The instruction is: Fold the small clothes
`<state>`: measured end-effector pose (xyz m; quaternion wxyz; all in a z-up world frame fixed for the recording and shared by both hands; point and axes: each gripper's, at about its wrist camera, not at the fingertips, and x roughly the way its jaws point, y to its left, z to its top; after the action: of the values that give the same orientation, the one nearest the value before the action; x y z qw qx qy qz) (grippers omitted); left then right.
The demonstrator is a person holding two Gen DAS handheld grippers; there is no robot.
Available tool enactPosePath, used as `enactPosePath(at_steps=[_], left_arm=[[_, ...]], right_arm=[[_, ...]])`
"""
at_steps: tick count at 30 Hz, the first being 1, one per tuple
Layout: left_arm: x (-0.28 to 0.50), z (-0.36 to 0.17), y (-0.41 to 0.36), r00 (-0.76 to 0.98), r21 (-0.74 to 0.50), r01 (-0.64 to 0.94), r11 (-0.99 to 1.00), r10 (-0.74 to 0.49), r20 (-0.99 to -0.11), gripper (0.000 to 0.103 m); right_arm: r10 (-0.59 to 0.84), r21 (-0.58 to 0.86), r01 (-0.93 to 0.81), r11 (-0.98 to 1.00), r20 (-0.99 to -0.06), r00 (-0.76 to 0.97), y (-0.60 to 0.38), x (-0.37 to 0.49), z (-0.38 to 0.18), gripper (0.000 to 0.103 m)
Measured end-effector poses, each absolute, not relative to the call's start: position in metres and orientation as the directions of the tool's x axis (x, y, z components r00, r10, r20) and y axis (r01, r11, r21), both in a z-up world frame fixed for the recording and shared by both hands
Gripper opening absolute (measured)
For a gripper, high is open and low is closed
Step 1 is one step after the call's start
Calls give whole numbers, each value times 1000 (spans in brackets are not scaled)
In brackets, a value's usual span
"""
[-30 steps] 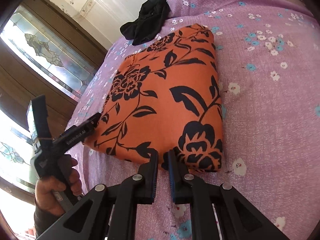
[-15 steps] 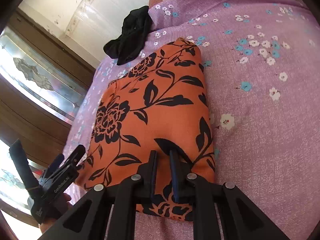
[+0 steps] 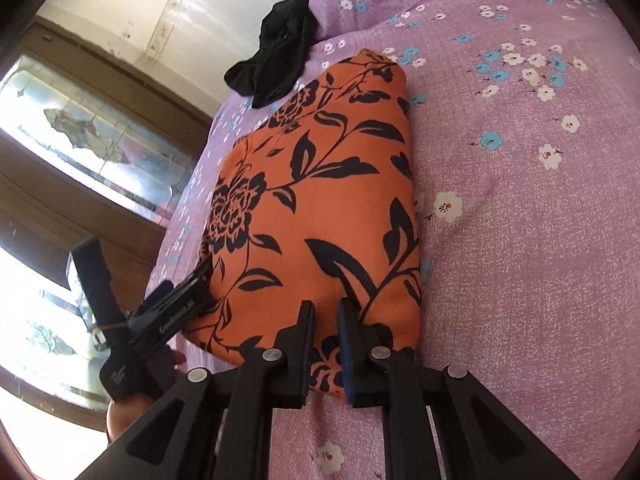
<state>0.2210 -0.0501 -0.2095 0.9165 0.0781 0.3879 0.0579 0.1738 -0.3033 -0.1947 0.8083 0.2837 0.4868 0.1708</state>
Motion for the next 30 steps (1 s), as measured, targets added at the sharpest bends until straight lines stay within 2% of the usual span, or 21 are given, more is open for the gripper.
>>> enactPosePath(at_steps=[4,7,11,14,18,21,23,30], left_arm=[[221,-186,-45,718,150,-6,989,109,-688,103],[236,-165,-39,737,137,-20,990,107,-667,103],[284,-173,-42,632,116,42,992,63,-772,103],[298,-201,-50,589,134,77,988,63,-805,103],[310,-217,-59,531,162,118,980,76,-844,103],[314,-217,-50,509,101,119,988,27,-860,103],[310,-213,-42,511,64,88,994,10,-860,103],[263,-189,-24,573,121,61,991,65,-817,103]], right_arm=[[586,619,-77,782,-686,432,-309,183,-182,16],[578,629,-95,771,-630,519,-320,196,-167,17],[558,675,-30,737,-583,591,-338,222,-171,18],[544,681,33,732,-613,573,-345,236,-193,18],[587,737,54,674,-578,567,-351,245,-210,18],[571,715,45,698,-594,566,-348,244,-203,18],[558,702,35,711,-594,580,-346,242,-196,20],[576,681,-60,730,-565,591,-323,221,-174,20]])
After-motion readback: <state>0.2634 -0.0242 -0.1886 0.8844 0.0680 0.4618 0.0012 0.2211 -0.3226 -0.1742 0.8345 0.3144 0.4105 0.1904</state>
